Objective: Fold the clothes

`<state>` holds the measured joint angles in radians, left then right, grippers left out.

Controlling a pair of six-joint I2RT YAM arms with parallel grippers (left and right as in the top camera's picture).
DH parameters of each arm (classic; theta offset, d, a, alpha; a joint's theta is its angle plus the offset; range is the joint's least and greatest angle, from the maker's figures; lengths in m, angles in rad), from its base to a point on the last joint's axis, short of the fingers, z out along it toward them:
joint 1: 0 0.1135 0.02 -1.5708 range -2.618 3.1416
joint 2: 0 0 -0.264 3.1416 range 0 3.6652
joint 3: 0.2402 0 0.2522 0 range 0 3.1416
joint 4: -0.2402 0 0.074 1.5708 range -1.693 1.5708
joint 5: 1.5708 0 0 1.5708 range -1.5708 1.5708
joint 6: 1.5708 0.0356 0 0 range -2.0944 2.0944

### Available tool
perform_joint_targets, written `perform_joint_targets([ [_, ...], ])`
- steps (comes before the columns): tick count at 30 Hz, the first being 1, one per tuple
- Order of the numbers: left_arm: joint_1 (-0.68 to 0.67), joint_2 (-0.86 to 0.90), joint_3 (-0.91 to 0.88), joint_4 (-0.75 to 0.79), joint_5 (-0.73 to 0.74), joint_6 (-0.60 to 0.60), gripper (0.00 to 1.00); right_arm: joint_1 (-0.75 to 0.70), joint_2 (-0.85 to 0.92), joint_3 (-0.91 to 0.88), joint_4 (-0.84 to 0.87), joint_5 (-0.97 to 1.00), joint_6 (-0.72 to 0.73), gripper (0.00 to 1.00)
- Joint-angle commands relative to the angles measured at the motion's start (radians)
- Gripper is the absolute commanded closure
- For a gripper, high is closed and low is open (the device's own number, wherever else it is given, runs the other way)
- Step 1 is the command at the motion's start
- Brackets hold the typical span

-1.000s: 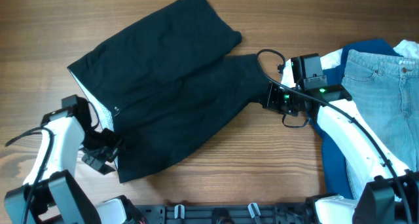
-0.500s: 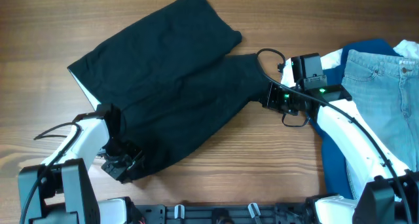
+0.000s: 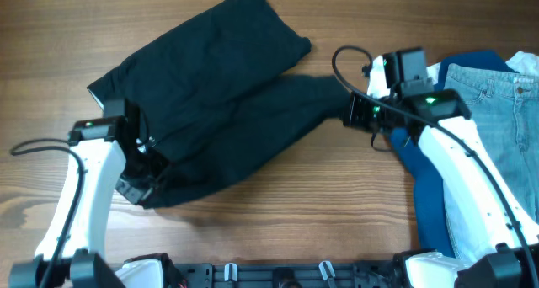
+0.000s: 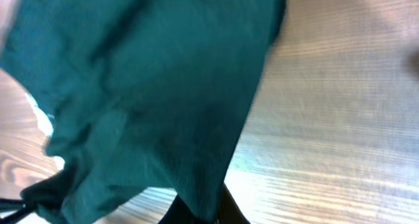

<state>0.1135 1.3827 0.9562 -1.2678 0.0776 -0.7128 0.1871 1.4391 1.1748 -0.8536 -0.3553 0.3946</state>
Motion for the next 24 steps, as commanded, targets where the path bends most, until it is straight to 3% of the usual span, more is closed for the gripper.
perform_joint_targets([
  [1, -0.003, -0.066, 0.09, -0.034, -0.177, 0.008, 0.96, 0.0, -0.023, 0.142, 0.029, 0.022, 0.006, 0.96],
  [7, 0.086, -0.081, 0.122, 0.107, -0.258, -0.003, 0.96, 0.0, 0.032, 0.165, 0.385, 0.019, 0.158, 0.96],
  [14, 0.134, -0.081, 0.131, 0.393, -0.225, 0.01, 0.96, 0.0, 0.251, 0.165, 0.698, -0.108, 0.192, 0.96],
  [18, 0.134, -0.081, 0.131, 0.419, -0.203, 0.031, 0.96, 0.002, 0.299, 0.165, 0.602, -0.103, 0.117, 0.96],
  [21, 0.134, -0.081, 0.131, 0.356, -0.203, 0.081, 0.96, 0.006, 0.315, 0.165, 0.397, -0.094, -0.031, 0.96],
  [24, 0.134, -0.081, 0.131, 0.198, -0.227, 0.08, 0.96, 0.042, 0.358, 0.164, 0.314, -0.093, -0.168, 0.84],
])
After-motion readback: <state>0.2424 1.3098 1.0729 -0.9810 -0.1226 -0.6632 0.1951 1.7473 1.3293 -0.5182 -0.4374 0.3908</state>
